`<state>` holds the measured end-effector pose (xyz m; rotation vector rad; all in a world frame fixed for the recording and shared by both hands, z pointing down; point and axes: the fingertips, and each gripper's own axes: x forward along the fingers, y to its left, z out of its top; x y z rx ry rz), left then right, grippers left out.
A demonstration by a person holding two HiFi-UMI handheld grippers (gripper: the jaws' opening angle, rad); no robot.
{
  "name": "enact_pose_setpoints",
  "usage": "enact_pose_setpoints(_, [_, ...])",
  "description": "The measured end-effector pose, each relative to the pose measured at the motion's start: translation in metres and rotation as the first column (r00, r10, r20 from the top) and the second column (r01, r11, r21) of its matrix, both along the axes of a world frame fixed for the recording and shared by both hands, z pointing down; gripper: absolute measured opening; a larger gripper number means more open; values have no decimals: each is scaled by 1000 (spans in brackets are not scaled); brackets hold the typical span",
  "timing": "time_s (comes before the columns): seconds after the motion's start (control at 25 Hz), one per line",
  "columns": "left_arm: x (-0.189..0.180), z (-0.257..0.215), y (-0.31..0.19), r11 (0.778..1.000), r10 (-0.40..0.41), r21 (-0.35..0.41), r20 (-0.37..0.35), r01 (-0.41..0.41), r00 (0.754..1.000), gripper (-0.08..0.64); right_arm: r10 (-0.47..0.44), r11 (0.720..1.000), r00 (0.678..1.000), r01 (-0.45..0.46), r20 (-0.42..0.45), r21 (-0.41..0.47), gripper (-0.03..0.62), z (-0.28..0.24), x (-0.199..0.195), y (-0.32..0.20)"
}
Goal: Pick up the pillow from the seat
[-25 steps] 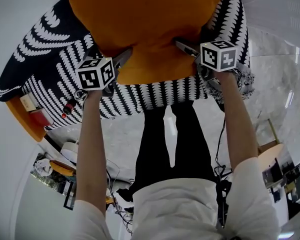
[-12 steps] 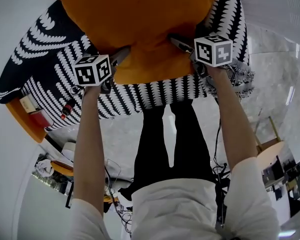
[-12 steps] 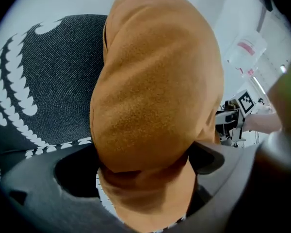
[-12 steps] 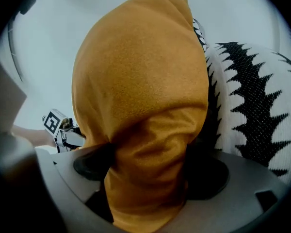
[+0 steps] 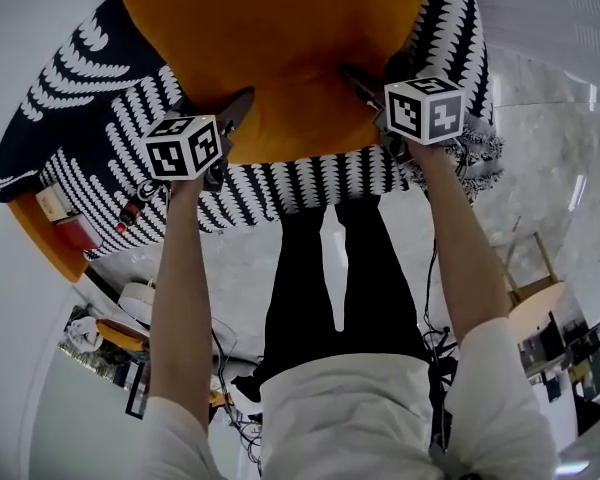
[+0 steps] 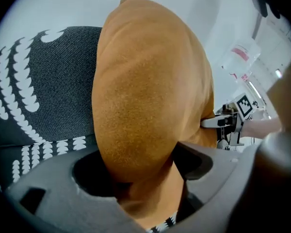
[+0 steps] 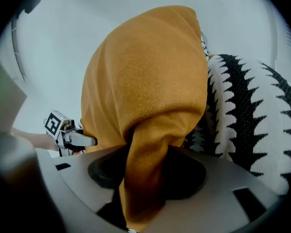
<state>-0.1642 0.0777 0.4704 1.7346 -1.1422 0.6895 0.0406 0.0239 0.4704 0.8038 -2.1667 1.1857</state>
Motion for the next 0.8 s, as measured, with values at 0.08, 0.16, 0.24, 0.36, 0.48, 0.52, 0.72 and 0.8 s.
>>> enact_pose_setpoints(0.08, [11, 1, 0, 1000, 10, 2, 0, -10, 1000, 343, 7, 1000, 1000, -7, 0, 9, 207, 3, 8, 0])
enact_pose_setpoints(0.16, [20, 2, 1, 1000, 22, 2, 8, -22, 1000, 319, 11, 1000, 1000, -11, -4, 25, 204, 3, 17, 0])
enact_pose_setpoints(0.24, [21, -1, 4, 999, 32, -4, 34, -32, 999, 303, 17, 999, 1000, -16, -6, 45, 199, -3, 18, 5])
enact_pose_setpoints(0.36, [21, -13, 9, 999, 52, 0, 76, -52, 996, 277, 30, 998, 1000, -29, -11, 64, 190, -17, 17, 13])
enact_pose_setpoints(0.48, [30, -21, 12, 998, 61, 18, 95, -63, 994, 257, 35, 997, 999, -34, -12, 66, 187, -21, 25, 18])
enact_pose_setpoints(0.52, [33, -23, 15, 998, 62, 21, 101, -65, 993, 254, 33, 997, 999, -32, -12, 67, 187, -22, 28, 20])
enact_pose_setpoints(0.72, [40, -35, 29, 999, 40, 14, 96, -41, 995, 238, 27, 996, 999, -25, -25, 84, 187, -39, 33, 29])
enact_pose_setpoints(0.8, [43, -43, 39, 1000, 24, 14, 82, -25, 996, 236, 25, 996, 999, -23, -26, 84, 187, -50, 36, 37])
